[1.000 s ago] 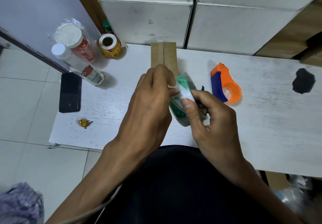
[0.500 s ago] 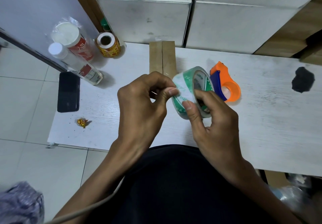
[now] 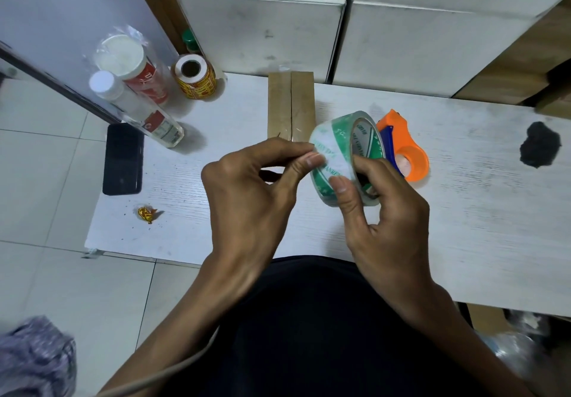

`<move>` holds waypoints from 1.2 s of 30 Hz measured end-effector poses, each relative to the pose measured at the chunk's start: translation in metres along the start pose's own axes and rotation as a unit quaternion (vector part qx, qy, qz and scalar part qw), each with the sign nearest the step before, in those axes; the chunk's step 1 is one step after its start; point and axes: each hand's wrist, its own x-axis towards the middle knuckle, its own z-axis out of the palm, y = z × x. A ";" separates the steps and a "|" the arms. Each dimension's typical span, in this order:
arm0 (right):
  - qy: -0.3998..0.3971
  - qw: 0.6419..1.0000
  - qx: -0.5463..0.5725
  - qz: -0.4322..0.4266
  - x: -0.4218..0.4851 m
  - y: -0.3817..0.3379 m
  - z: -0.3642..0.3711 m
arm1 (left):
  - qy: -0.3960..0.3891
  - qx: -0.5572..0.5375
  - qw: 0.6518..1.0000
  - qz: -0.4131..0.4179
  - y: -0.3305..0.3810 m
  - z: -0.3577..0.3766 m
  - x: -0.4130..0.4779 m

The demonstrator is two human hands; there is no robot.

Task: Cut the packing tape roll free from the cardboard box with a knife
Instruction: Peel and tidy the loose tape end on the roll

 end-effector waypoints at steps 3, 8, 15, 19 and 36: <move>-0.002 1.000 0.002 0.005 0.000 0.000 -0.001 | 0.000 -0.015 1.000 -0.015 0.002 0.002 -0.003; -0.005 1.000 -0.006 -0.012 -0.002 0.002 0.000 | -0.053 0.030 0.998 -0.032 0.000 0.002 0.005; 0.000 1.000 -0.014 -0.020 -0.002 -0.001 0.001 | -0.092 0.143 0.984 0.056 -0.002 0.005 0.004; 0.004 1.000 -0.020 -0.020 0.001 -0.005 0.003 | -0.067 0.185 0.975 0.107 0.001 0.001 0.003; 0.033 0.999 -0.021 -0.017 0.001 -0.002 -0.002 | -0.102 0.073 0.988 0.087 0.003 0.003 0.003</move>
